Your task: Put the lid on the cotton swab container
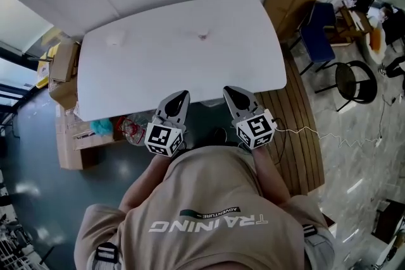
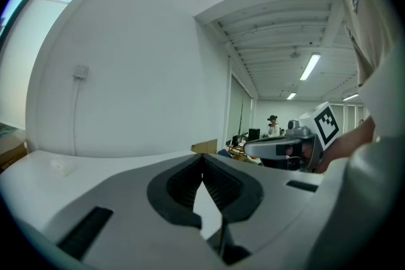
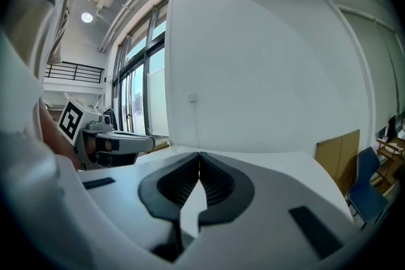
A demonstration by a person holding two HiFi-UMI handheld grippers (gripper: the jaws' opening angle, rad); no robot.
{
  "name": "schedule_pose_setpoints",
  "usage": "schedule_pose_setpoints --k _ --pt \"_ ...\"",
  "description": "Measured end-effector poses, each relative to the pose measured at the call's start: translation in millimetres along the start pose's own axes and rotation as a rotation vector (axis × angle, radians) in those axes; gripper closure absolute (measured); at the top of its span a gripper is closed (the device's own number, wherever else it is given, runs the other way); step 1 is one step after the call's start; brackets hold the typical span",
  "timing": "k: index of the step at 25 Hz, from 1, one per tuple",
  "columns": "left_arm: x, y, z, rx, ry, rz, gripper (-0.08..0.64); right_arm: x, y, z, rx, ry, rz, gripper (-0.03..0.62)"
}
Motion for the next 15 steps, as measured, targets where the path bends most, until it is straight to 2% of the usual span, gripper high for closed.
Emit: schedule_pose_setpoints --k 4,8,15 --pt "15 23 -3 0.022 0.009 -0.011 0.548 0 6 -22 0.023 -0.005 0.012 0.574" --pt "14 32 -5 0.041 0.038 0.006 0.548 -11 13 -27 0.054 0.013 0.029 0.574" --pt "3 31 17 0.085 -0.065 0.041 0.548 -10 43 -25 0.12 0.02 0.054 0.574"
Point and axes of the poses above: the fingertips, and each gripper's own axes: y forward along the fingers, z to its left, x out of its top, the point moved 2 cm from there along -y, backward along the fingers, and after that the axes turned 11 degrees about z, right-handed, at the moved point
